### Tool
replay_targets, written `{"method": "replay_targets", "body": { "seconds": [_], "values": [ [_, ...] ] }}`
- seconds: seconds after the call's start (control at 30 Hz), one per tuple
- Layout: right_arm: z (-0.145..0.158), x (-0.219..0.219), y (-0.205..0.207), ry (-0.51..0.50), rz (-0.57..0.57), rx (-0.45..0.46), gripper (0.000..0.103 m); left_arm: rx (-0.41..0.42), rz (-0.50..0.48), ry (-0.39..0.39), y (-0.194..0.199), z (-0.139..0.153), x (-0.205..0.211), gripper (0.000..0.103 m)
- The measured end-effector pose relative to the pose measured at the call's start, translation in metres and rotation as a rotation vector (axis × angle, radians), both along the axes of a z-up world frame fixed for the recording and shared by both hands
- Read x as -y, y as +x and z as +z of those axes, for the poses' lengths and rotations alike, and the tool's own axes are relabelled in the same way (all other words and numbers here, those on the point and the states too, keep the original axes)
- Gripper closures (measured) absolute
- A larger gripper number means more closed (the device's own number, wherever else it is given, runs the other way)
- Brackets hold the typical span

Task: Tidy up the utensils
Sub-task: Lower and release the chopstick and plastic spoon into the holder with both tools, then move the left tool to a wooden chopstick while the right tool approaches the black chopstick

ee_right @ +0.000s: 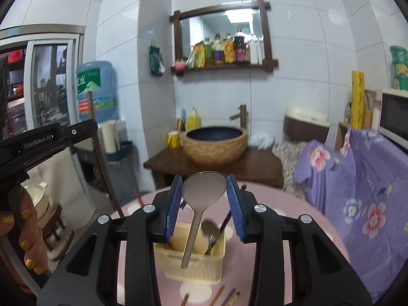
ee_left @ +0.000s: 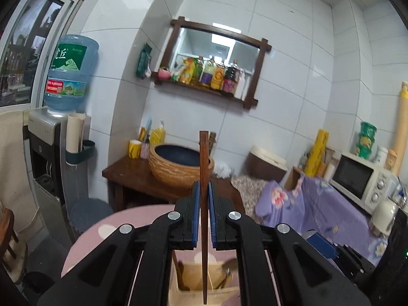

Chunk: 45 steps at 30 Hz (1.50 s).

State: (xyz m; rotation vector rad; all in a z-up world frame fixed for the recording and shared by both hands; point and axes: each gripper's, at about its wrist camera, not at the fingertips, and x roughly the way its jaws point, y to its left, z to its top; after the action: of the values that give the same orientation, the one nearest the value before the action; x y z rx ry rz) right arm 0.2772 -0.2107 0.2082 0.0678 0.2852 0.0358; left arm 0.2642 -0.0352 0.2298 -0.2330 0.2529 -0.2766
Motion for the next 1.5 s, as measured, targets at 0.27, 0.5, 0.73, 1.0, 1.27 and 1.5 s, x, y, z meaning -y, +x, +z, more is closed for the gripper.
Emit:
{"method": "replay_targets", "body": {
  "seconds": [0.27,0.5,0.73,1.0,1.27,1.5],
  "values": [
    [-0.04,-0.01,0.043,-0.051,-0.072,-0.032,0.066,0.026,0.075,0.008,0.027,-0.043,0.014,0.096],
    [-0.086,-0.012,0.051,-0.067,-0.069,-0.106,0.066,-0.056,0.051,0.007,0.032,-0.086,0.011,0.096],
    [-0.116,-0.012,0.049,-0.077,-0.064,-0.159,0.066,-0.116,0.019,0.026,0.03,-0.116,0.012,0.096],
    [-0.133,-0.007,0.045,-0.077,-0.062,-0.173,0.066,-0.158,0.004,0.056,0.032,-0.137,0.014,0.096],
    [-0.136,0.006,0.028,0.002,-0.052,-0.171,0.052,-0.133,-0.01,0.064,0.009,-0.136,0.006,0.052],
    [-0.139,0.01,-0.011,0.023,-0.084,-0.198,0.043,-0.218,-0.044,0.051,-0.024,-0.151,-0.008,0.029]
  ]
}}
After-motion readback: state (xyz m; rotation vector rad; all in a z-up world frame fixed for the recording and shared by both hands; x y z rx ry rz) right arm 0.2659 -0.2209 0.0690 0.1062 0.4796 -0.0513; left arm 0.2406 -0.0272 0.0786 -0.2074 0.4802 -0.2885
